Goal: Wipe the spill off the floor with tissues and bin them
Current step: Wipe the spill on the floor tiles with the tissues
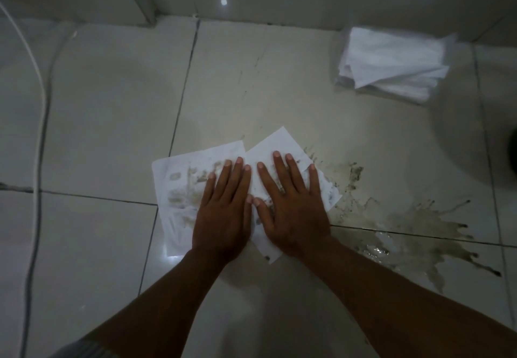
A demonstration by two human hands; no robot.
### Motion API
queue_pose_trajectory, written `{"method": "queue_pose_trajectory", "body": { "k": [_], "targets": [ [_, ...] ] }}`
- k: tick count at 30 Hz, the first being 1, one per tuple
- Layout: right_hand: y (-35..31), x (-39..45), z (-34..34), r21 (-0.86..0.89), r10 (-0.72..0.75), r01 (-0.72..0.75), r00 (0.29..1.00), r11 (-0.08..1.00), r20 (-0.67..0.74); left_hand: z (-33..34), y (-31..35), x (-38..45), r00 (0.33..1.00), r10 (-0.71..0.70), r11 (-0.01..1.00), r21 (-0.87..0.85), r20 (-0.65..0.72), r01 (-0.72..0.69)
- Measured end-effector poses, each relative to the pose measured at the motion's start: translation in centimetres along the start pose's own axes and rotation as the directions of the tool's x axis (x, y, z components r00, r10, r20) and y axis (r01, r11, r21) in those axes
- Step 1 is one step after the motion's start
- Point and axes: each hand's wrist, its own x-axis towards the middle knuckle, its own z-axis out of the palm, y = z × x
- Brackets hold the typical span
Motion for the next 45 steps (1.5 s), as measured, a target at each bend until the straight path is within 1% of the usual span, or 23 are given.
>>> {"method": "queue_pose_trajectory", "body": {
  "k": [4, 6, 9, 12, 15, 18, 22, 27, 34, 37, 40, 42, 44, 45],
  "targets": [
    [-0.2, 0.1, -0.7, -0.011, 0.014, -0.013, 1.000, 1.000, 0.024, -0.6, 0.0, 0.1, 1.000, -0.001, 0.999, -0.035, 0.015, 0.001],
    [-0.1, 0.0, -1.0, 0.004, 0.005, -0.005, 1.000, 1.000, 0.019, -1.0, -0.1, 0.0, 1.000, -0.008, 0.998, -0.069, -0.008, 0.007],
    [0.4, -0.2, -1.1, 0.069, -0.009, 0.011, 0.999, 0.998, -0.031, -1.6, -1.3, -0.9, 0.990, -0.111, 0.993, -0.050, -0.082, 0.107],
    [0.1, -0.6, -0.6, 0.026, -0.051, 0.053, 0.996, 0.998, -0.069, -1.5, -3.2, -2.4, 0.975, -0.204, 0.979, -0.023, -0.086, 0.203],
    [-0.7, -0.5, 0.2, -0.026, -0.046, 0.044, 0.996, 0.999, -0.082, -1.3, -4.1, -3.2, 0.977, -0.203, 0.979, -0.010, -0.068, 0.202],
    [-1.1, -0.2, 0.6, -0.034, -0.029, 0.026, 0.995, 0.999, -0.092, -1.1, -4.3, -3.1, 0.979, -0.187, 0.982, -0.044, -0.080, 0.184],
    [-2.1, 0.1, 0.7, -0.045, 0.005, -0.008, 0.998, 0.999, -0.059, -1.6, -5.5, -3.6, 0.977, -0.184, 0.979, -0.103, -0.105, 0.174],
    [-3.7, 1.0, 0.6, -0.033, 0.011, -0.012, 1.000, 0.999, -0.028, -2.6, -8.7, -5.8, 0.939, -0.304, 0.952, -0.080, -0.160, 0.294],
    [-7.5, 2.7, 0.8, 0.038, 0.024, -0.023, 1.000, 0.999, -0.018, -2.0, -10.2, -6.7, 0.924, -0.353, 0.935, -0.065, -0.144, 0.348],
    [-9.8, 3.3, 1.2, 0.076, -0.028, 0.028, 1.000, 0.997, -0.011, -1.9, -10.6, -6.9, 0.922, -0.359, 0.933, -0.081, -0.143, 0.350],
    [-10.7, 2.8, 1.3, 0.059, -0.093, 0.094, 0.995, 0.994, -0.020, -1.8, -10.7, -6.8, 0.922, -0.356, 0.934, -0.092, -0.150, 0.346],
    [-10.1, 2.1, 1.2, 0.025, -0.183, 0.184, 0.983, 0.983, -0.015, -1.9, -10.7, -6.8, 0.922, -0.355, 0.934, -0.109, -0.156, 0.341],
    [-9.0, 1.5, 0.9, -0.025, -0.297, 0.297, 0.955, 0.955, 0.019, -1.9, -10.7, -6.9, 0.921, -0.358, 0.931, -0.126, -0.154, 0.341],
    [-8.6, 1.4, 0.7, -0.046, -0.328, 0.330, 0.944, 0.943, 0.040, -2.0, -10.7, -6.9, 0.919, -0.361, 0.930, -0.135, -0.155, 0.343]
  ]
}}
